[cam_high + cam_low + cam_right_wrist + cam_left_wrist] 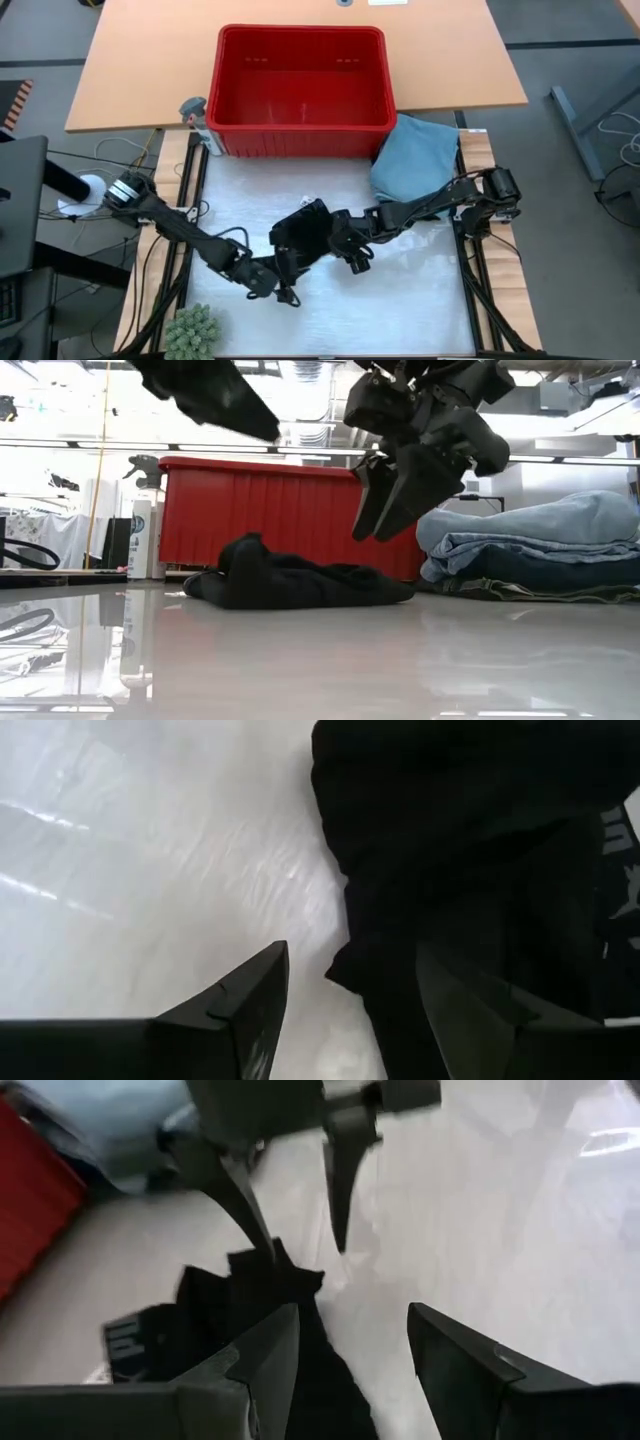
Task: Fold Laundry from Bin
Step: Fold the black boxer short
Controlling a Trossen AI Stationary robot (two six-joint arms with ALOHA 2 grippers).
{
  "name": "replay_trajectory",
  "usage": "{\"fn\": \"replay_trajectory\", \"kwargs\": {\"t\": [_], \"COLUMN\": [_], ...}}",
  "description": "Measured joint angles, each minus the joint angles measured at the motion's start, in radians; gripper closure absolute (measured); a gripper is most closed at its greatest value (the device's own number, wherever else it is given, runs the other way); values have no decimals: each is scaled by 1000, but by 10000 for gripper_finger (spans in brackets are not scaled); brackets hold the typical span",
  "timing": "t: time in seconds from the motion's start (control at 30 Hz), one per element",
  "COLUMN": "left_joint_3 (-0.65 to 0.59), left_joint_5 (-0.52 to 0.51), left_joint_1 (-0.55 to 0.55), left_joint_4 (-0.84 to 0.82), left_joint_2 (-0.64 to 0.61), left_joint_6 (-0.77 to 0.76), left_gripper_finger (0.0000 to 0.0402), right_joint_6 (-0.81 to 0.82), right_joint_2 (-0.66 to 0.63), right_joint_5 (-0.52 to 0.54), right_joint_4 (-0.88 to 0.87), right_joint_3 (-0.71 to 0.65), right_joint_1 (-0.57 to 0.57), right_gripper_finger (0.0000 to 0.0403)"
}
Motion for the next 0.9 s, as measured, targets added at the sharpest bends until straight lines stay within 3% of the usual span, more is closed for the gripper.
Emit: {"fn": "replay_trajectory", "kwargs": {"t": [0.47,0.6,0.9], "left_joint_3": [-1,-1,-1], "left_joint_5": [7,8,-1], "left_joint_1": [28,28,37], "left_joint_4": [106,90,71], "left_joint_2": [206,238,239], "left_joint_6": [-19,-39,-53], "left_gripper_finger": [223,223,223], "right_joint_6": [-98,-98,-105], "right_joint_2": [51,82,79], "right_joint_5": [32,130,144], "right_joint_4": [-11,10,7], "right_joint_3": [0,0,0], "right_joint_1": [19,25,7], "right_gripper_finger": [156,163,267]}}
